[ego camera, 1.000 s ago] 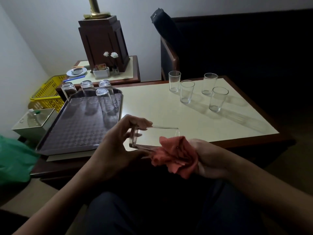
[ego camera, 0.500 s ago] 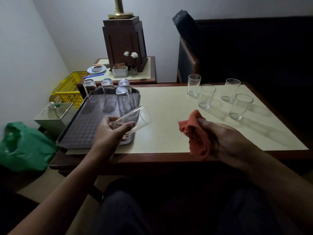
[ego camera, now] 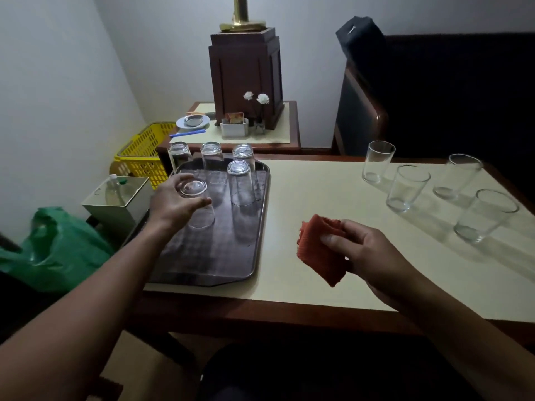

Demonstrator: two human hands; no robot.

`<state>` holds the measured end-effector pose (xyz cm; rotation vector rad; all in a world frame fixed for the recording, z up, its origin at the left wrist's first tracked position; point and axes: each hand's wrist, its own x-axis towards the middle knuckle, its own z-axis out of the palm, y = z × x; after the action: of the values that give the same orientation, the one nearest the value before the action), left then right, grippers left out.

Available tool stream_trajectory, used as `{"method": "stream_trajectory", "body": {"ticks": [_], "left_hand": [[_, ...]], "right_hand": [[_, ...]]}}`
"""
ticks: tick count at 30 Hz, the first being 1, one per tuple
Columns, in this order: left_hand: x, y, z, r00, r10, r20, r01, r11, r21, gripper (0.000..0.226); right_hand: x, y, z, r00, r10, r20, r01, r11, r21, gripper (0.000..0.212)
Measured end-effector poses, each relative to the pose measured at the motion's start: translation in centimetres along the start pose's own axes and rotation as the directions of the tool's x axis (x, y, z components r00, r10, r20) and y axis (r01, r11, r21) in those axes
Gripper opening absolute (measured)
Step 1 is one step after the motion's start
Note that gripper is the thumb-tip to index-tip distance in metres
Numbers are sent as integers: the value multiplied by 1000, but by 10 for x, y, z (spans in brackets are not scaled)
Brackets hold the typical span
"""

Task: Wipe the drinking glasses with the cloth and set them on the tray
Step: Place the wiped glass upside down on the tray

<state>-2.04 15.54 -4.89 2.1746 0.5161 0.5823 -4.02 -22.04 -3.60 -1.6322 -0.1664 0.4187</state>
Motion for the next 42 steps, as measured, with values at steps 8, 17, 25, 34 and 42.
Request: {"method": "stream_trajectory", "body": {"ticks": [8, 17, 25, 34, 42], "left_hand": [[65, -15, 30, 1000, -5, -14, 6, 997, 79, 71], [68, -9, 43, 991, 86, -107, -74, 991, 113, 82], [-12, 84, 111, 872, 461, -161, -457, 887, 64, 40], [-59, 166, 278, 825, 259, 502, -245, 965, -93, 74], [-55, 220, 379, 806, 191, 560, -95, 976, -196, 92]], "right_hand": [[44, 18, -6, 1000, -26, -11, 26, 999, -43, 19], [69, 24, -23, 1000, -16, -16, 16, 999, -30, 23], [59, 23, -72, 991, -48, -128, 35, 994, -102, 28], [1, 16, -173, 912, -132, -389, 91, 988, -123, 21], [-46, 24, -232, 876, -149, -459, 98, 986, -134, 29]]}}
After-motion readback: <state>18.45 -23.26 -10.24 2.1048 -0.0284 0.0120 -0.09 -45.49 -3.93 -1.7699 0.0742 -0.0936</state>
